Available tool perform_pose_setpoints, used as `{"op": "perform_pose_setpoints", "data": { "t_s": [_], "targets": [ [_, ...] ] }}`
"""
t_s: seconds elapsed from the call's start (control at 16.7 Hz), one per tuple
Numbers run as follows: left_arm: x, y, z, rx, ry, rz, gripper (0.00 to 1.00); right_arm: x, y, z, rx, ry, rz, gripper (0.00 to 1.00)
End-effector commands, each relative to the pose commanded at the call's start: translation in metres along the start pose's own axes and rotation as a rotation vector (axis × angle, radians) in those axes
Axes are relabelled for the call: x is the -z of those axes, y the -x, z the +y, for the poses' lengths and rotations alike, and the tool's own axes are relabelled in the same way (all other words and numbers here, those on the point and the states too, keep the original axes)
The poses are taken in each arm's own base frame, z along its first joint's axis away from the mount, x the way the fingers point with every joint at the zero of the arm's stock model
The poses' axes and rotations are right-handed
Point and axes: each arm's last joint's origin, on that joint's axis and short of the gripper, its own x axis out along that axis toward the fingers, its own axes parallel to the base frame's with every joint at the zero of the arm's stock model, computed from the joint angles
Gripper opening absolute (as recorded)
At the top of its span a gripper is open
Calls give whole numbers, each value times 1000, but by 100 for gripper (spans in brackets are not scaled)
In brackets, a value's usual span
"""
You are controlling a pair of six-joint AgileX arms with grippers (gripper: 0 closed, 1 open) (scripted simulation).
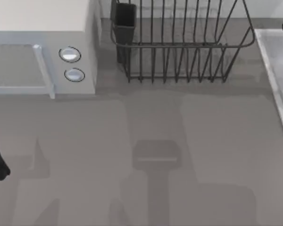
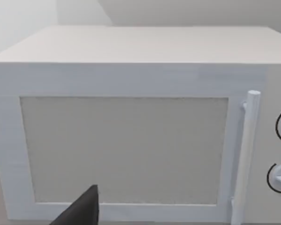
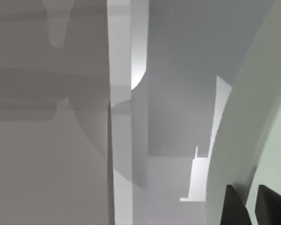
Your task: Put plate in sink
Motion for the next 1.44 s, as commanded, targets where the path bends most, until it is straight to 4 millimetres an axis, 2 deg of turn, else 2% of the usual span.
{"op": "perform_pose_setpoints", "data": {
  "t_s": [0.06,0.3,1.08,1.44],
  "targets": [
    [0,0,0,0,0,0,100,-1,-3,-6,0,0,0,0],
    [0,0,0,0,0,0,100,-1,-3,-7,0,0,0,0],
    [0,0,0,0,0,0,100,-1,-3,-7,0,0,0,98],
    [0,0,0,0,0,0,100,-1,-3,-7,0,0,0,100]
  ]
}}
